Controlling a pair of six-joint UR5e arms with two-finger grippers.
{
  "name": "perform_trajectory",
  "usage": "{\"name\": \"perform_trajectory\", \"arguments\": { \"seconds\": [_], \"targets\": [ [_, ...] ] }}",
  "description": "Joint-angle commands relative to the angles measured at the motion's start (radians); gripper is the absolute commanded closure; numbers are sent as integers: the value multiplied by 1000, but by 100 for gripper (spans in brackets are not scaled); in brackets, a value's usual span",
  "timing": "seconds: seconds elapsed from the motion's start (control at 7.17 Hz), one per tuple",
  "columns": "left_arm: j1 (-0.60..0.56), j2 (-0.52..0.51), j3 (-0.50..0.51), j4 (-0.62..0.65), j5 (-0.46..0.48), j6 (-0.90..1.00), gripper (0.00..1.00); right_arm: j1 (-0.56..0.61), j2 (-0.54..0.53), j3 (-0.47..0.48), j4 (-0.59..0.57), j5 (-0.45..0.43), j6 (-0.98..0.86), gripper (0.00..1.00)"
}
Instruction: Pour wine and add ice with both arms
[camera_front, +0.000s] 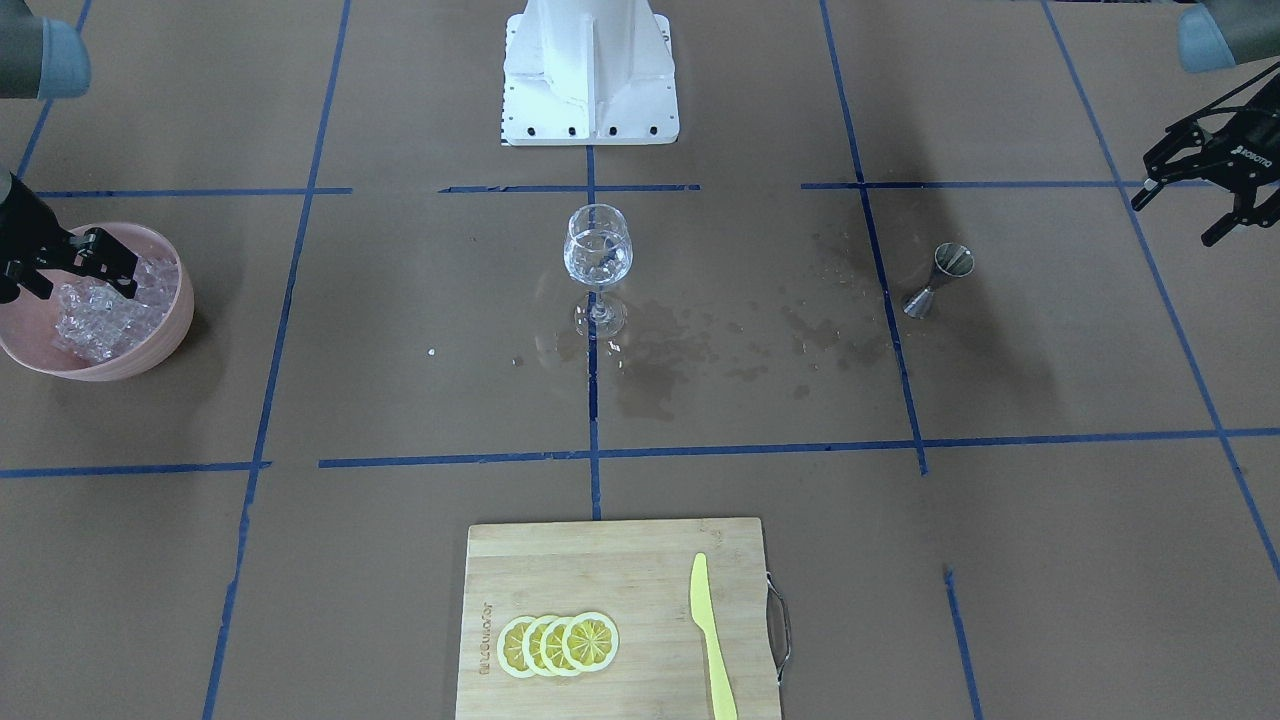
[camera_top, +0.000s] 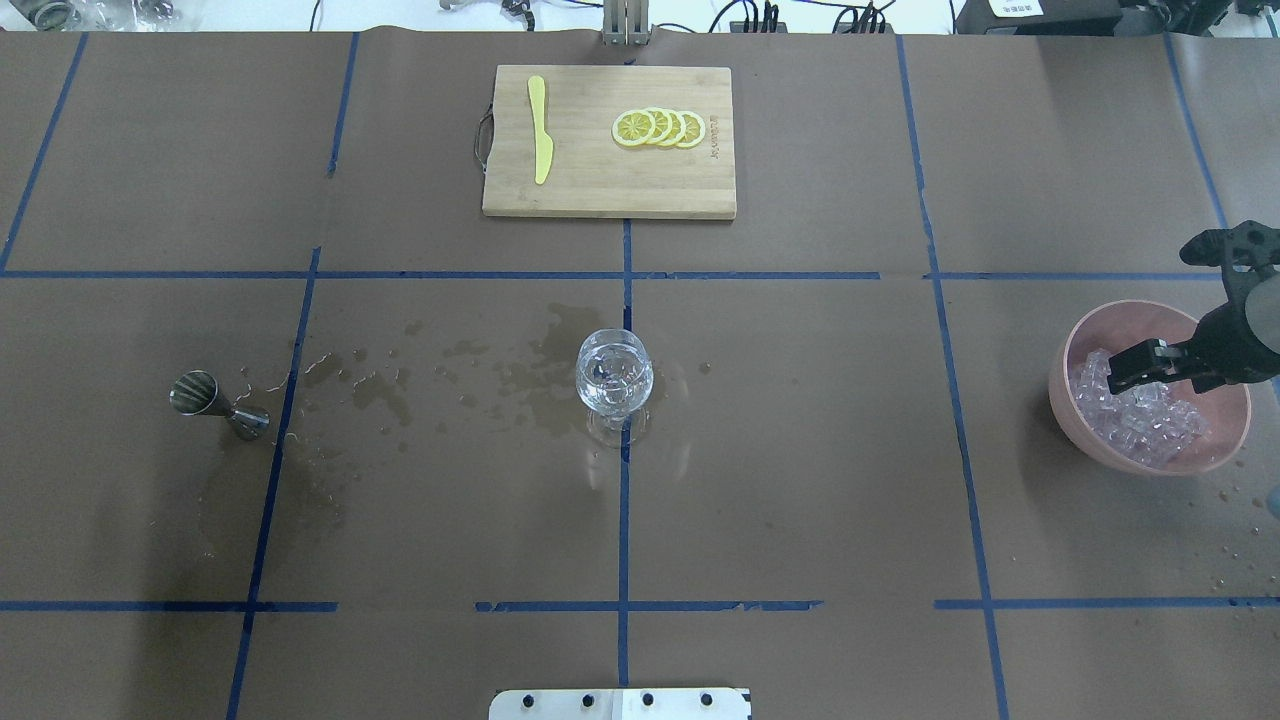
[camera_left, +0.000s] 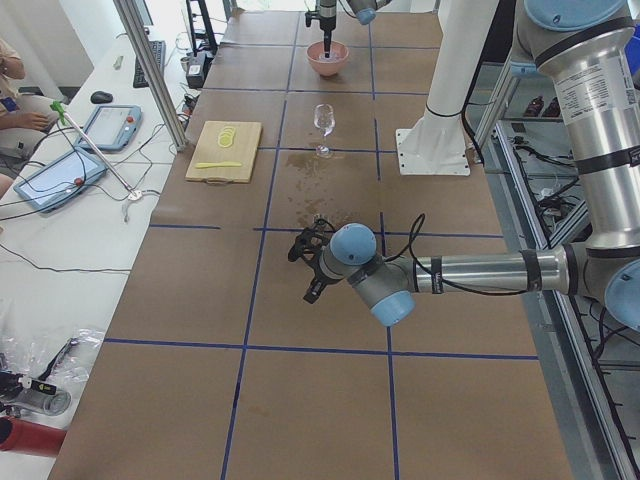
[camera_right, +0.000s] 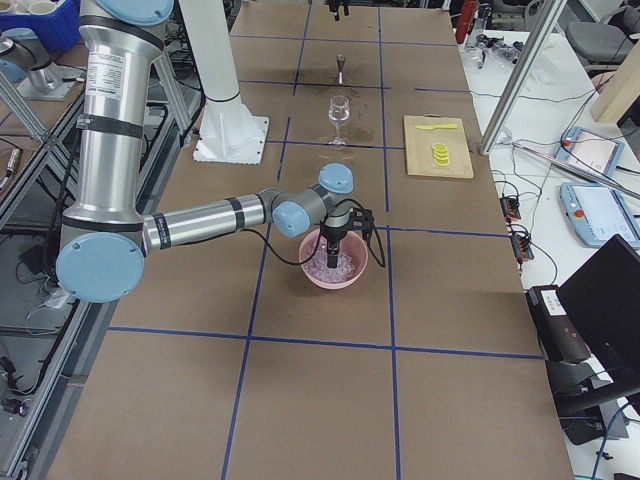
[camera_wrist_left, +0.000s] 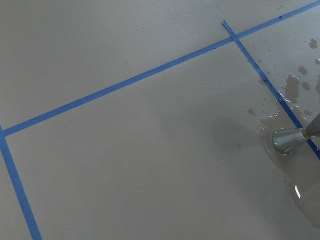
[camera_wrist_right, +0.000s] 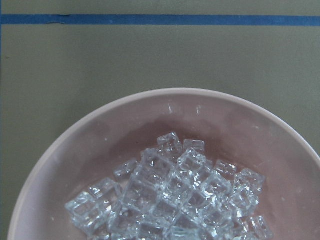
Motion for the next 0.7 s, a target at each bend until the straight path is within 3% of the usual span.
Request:
{"name": "perform_trajectory", "arguments": {
  "seconds": [0.0,0.42,0.56],
  "targets": [
    [-5,-2,-2,3,0,0,0,-2,2,-13,-2,2,5,21],
    [-8,-2,-3,3,3,-2,0,0,1,-10,-2,13,5,72],
    [-13,-2,-3,3,3,-2,0,0,-4,-7,0,16,5,96]
  ]
}}
